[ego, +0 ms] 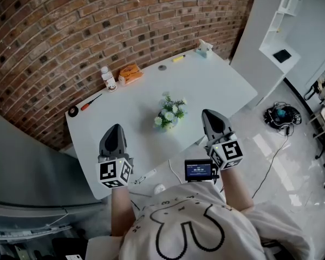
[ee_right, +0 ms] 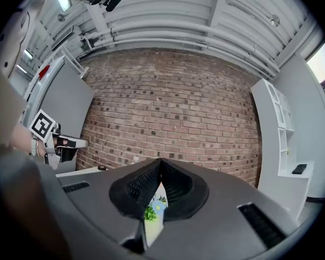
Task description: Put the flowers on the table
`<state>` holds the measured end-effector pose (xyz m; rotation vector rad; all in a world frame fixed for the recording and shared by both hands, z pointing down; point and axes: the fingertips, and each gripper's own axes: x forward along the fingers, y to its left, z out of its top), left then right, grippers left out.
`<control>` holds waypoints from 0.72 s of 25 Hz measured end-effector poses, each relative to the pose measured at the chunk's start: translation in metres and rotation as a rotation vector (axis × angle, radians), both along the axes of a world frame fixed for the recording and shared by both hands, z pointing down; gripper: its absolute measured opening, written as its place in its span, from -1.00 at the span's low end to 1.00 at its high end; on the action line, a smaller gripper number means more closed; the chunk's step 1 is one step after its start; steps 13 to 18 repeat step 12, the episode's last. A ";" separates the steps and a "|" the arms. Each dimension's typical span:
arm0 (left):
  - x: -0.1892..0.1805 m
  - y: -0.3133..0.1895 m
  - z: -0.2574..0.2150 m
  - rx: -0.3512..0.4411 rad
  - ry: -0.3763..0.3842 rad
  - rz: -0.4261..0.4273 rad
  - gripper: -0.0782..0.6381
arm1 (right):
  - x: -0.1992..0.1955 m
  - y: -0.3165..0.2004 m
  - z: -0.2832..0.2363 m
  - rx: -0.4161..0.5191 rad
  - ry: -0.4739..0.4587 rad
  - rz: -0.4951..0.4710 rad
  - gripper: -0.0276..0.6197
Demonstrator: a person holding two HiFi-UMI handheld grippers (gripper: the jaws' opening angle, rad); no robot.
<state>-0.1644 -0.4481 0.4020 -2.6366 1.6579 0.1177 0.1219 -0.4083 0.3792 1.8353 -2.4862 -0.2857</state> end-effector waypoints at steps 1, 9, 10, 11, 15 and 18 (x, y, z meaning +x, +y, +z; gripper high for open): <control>0.000 0.001 0.001 -0.001 0.001 -0.001 -0.76 | 0.000 0.001 -0.001 0.002 0.004 -0.001 -0.86; 0.002 0.002 0.000 0.005 0.000 -0.001 -0.76 | 0.003 0.001 0.001 -0.004 0.004 0.008 -0.86; 0.002 0.002 0.000 0.006 0.000 -0.004 -0.76 | 0.003 0.001 0.000 -0.005 0.004 0.010 -0.86; 0.002 0.003 -0.001 0.007 0.000 -0.007 -0.76 | 0.004 0.002 0.000 -0.006 0.004 0.012 -0.86; 0.001 0.003 -0.001 0.007 0.000 -0.010 -0.76 | 0.005 0.002 0.000 -0.008 0.004 0.013 -0.86; 0.001 0.003 -0.001 0.007 0.000 -0.010 -0.76 | 0.005 0.002 0.000 -0.008 0.004 0.013 -0.86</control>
